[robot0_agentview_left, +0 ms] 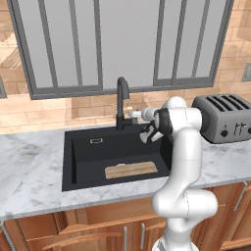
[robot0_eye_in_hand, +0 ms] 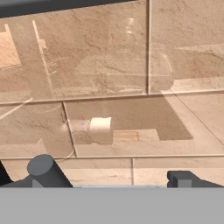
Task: Turn on the sink faucet with hot water and rinse the cutting board for ten seconds, then turn off the faucet. Push the cutting board to reach the water if necessary.
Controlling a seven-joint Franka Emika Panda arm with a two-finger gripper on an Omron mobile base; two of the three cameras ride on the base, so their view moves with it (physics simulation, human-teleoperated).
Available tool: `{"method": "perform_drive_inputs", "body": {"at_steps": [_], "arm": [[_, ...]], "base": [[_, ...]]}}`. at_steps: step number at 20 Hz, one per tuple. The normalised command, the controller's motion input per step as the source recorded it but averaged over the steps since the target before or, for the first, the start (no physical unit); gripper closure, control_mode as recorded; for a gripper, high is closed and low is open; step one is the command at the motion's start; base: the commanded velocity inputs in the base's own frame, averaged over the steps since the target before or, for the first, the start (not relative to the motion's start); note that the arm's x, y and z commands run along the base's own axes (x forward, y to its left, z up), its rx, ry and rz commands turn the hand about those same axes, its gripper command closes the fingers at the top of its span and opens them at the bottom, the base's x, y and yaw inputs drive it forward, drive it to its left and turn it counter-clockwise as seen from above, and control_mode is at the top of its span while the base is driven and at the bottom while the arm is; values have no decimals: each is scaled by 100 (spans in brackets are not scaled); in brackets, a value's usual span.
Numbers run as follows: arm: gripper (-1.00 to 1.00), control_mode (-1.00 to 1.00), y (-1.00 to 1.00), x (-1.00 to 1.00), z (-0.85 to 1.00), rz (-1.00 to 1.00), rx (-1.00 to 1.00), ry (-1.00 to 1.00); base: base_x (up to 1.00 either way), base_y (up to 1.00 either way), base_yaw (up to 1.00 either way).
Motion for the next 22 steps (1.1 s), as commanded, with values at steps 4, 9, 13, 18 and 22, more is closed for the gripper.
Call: {"method": "perform_drive_inputs", "body": {"at_steps": [4,9,13,18,22], "arm": [[-100,-100,0,1,0,0,0,0],[-100,-100,0,0,0,0,0,0],[-100,-100,0,0,0,0,0,-1],[-100,-100,0,0,0,0,0,0],[-100,-100,-18,0,0,0,0,0]], "base": [[0,0,0],[0,0,0],[0,0,0],[0,0,0],[0,0,0]]}}
